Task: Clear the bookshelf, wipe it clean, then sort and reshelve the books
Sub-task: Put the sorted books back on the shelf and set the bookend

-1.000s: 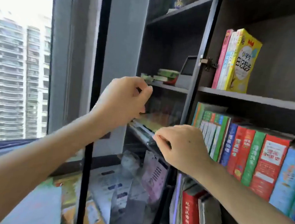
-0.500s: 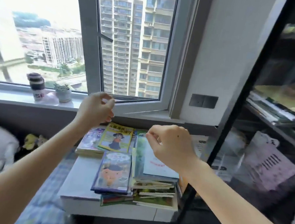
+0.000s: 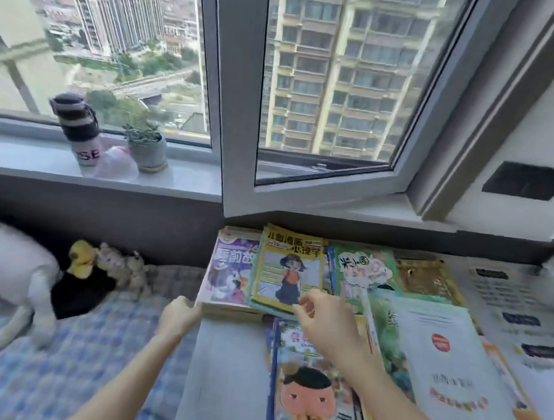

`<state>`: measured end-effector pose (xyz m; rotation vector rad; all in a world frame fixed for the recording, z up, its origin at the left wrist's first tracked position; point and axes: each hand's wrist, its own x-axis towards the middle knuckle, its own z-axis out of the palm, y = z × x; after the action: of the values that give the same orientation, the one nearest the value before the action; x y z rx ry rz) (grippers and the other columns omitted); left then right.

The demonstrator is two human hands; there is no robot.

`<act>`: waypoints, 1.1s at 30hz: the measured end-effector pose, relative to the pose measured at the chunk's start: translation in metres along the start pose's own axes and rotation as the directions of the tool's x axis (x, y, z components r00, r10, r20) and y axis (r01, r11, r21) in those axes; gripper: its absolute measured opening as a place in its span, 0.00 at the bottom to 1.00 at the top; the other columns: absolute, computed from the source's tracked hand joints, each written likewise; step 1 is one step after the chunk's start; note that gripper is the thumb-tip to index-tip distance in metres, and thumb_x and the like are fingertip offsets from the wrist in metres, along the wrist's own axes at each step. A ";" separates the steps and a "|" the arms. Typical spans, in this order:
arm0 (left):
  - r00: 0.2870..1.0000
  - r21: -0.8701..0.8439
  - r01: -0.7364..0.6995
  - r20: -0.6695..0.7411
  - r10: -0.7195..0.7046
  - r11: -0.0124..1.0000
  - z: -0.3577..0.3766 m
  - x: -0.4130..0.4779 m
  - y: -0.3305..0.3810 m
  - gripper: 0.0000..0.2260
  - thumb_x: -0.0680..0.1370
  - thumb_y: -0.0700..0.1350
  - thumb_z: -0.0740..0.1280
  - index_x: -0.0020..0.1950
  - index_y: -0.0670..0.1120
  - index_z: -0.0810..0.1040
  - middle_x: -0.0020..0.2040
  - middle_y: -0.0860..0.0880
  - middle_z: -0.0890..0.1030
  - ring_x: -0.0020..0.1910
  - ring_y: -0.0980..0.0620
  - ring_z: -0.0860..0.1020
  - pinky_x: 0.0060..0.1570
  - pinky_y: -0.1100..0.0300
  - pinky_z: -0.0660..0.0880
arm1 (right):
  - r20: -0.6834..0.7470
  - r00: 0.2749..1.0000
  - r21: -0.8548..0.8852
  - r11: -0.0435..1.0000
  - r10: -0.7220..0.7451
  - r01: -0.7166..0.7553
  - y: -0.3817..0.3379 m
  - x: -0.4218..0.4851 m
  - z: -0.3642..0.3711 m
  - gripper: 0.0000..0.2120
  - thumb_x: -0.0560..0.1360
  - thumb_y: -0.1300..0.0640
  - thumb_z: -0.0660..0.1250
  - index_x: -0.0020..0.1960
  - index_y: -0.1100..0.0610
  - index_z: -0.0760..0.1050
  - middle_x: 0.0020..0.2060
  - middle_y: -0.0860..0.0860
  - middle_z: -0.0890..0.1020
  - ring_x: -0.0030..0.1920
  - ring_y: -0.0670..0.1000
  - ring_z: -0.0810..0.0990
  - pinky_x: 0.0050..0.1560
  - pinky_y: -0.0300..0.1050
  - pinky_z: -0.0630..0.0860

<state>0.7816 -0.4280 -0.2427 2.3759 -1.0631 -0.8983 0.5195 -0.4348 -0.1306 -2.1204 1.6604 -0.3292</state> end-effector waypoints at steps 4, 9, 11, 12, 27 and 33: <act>0.994 -0.090 0.068 0.091 -0.060 0.994 0.010 0.046 -0.010 0.21 0.80 0.52 0.62 0.33 0.39 0.70 0.45 0.33 0.80 0.50 0.37 0.78 0.45 0.52 0.71 | 0.069 0.994 -0.040 0.996 0.080 -0.077 -0.021 0.038 0.055 0.16 0.81 0.48 0.58 0.61 0.57 0.74 0.53 0.53 0.81 0.55 0.55 0.78 0.50 0.48 0.75; 0.971 -0.325 0.168 0.218 -0.099 0.931 0.027 0.088 -0.006 0.22 0.71 0.61 0.66 0.37 0.40 0.75 0.33 0.48 0.72 0.32 0.50 0.70 0.32 0.57 0.65 | 0.154 0.972 -0.154 0.976 0.180 -0.157 -0.037 0.091 0.109 0.20 0.81 0.43 0.56 0.63 0.58 0.68 0.57 0.55 0.77 0.57 0.57 0.77 0.47 0.47 0.73; 0.967 -0.354 0.187 0.230 -0.109 0.916 0.032 0.097 -0.003 0.23 0.68 0.60 0.68 0.41 0.39 0.78 0.35 0.47 0.75 0.35 0.49 0.72 0.33 0.57 0.66 | 0.161 0.964 -0.214 0.961 0.213 -0.177 -0.038 0.107 0.122 0.26 0.79 0.39 0.55 0.67 0.58 0.64 0.61 0.56 0.75 0.60 0.58 0.75 0.49 0.48 0.74; 0.965 -0.354 0.203 0.233 -0.124 0.913 0.034 0.100 -0.001 0.21 0.71 0.59 0.70 0.41 0.40 0.78 0.36 0.47 0.75 0.36 0.49 0.73 0.32 0.58 0.66 | 0.160 0.961 -0.254 0.950 0.227 -0.182 -0.038 0.115 0.129 0.30 0.79 0.38 0.55 0.70 0.59 0.61 0.63 0.58 0.72 0.62 0.58 0.74 0.51 0.49 0.75; 0.943 -0.526 0.188 0.333 -0.003 0.829 0.015 0.106 0.050 0.25 0.60 0.50 0.77 0.54 0.47 0.73 0.49 0.48 0.84 0.44 0.50 0.84 0.49 0.49 0.81 | 0.328 0.888 -0.371 0.909 0.321 -0.192 -0.018 0.148 0.149 0.36 0.80 0.57 0.58 0.78 0.62 0.39 0.71 0.68 0.64 0.69 0.63 0.68 0.61 0.50 0.73; 0.988 -0.366 0.044 0.152 0.013 0.929 -0.016 0.072 0.065 0.18 0.65 0.45 0.74 0.51 0.45 0.72 0.45 0.49 0.81 0.44 0.49 0.81 0.48 0.50 0.79 | 0.391 0.872 -0.211 0.951 0.293 -0.226 -0.015 0.148 0.126 0.18 0.80 0.58 0.56 0.69 0.62 0.66 0.62 0.60 0.76 0.61 0.60 0.76 0.57 0.49 0.75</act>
<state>0.7954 -0.5231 -0.2221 2.0316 -0.8392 -1.1862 0.6252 -0.5516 -0.2460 -1.8642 1.7177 0.3338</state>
